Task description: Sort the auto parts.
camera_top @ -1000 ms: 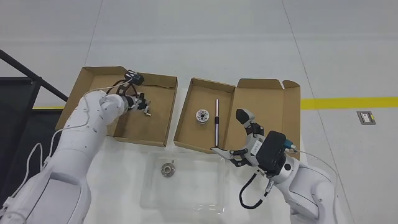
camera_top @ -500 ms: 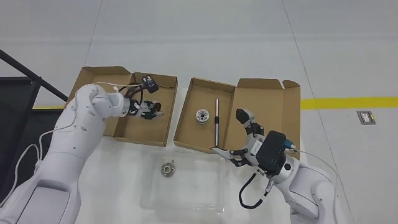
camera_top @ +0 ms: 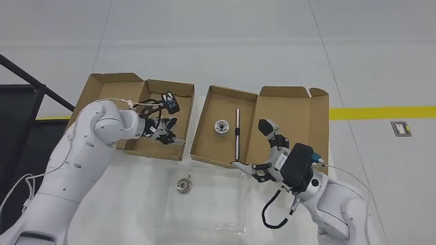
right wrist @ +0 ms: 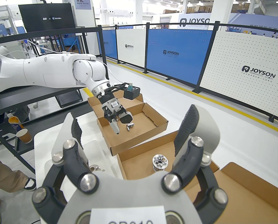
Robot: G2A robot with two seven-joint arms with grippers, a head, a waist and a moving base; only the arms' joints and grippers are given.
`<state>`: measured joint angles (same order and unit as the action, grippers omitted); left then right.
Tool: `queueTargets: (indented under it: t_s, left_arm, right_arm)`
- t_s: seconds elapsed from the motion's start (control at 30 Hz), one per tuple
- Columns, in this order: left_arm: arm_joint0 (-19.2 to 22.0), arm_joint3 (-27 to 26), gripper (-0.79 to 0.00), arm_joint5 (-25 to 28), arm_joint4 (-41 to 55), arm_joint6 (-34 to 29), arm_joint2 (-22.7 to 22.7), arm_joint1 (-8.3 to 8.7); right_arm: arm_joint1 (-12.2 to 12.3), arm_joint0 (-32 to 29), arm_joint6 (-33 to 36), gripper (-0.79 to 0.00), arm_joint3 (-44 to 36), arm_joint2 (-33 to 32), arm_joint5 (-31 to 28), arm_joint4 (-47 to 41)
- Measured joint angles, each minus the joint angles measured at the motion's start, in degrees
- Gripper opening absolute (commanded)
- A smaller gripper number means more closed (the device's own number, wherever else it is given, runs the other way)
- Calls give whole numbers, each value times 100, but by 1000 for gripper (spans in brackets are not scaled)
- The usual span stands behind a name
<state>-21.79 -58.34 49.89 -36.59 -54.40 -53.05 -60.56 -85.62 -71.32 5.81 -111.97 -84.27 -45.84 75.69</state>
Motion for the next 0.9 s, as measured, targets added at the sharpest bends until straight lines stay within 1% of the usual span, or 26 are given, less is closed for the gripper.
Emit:
queueTargets:
  t_s: [0.2,0.23,0.27,0.33,0.43,0.53,0.63,0.67,0.73,0.77,0.83,0.9]
  left_arm:
    - [3,10,0,6,-4,6,1,-3]
    - [-11,-6,0,2,8,20,-4,-2]
    - [-110,-78,0,14,95,101,-30,9]
    - [-309,-305,0,97,258,152,-58,47]
    - [-482,-955,0,54,473,46,-16,168]
    - [-639,-1685,0,-148,857,-153,68,360]
    - [-775,-2515,0,-460,1402,-468,313,613]
    - [-784,-2836,0,-597,1655,-605,468,731]
    - [-739,-3239,0,-824,2096,-833,718,922]
    - [-672,-3484,0,-971,2422,-980,903,1049]
    - [-521,-3770,0,-1195,2876,-1204,1208,1244]
    - [-304,-4045,0,-1432,3237,-1441,1615,1466]
  right_arm:
    - [0,0,0,0,0,0,0,0]
    - [0,-7,-3,0,-9,6,4,2]
    - [4,-83,-29,0,-84,45,28,15]
    - [20,-230,-29,0,-245,82,132,149]
    - [39,-267,-142,0,-330,59,478,352]
    - [58,-237,-276,0,-292,-18,811,538]
    - [72,-158,-364,0,-170,-133,1206,545]
    - [78,-110,-346,0,-121,-163,1355,584]
    - [88,-39,-323,0,-58,-190,1546,635]
    - [93,-1,-312,0,-22,-207,1684,680]
    - [102,45,-305,0,16,-227,1900,778]
    - [109,77,-332,0,41,-242,2134,859]
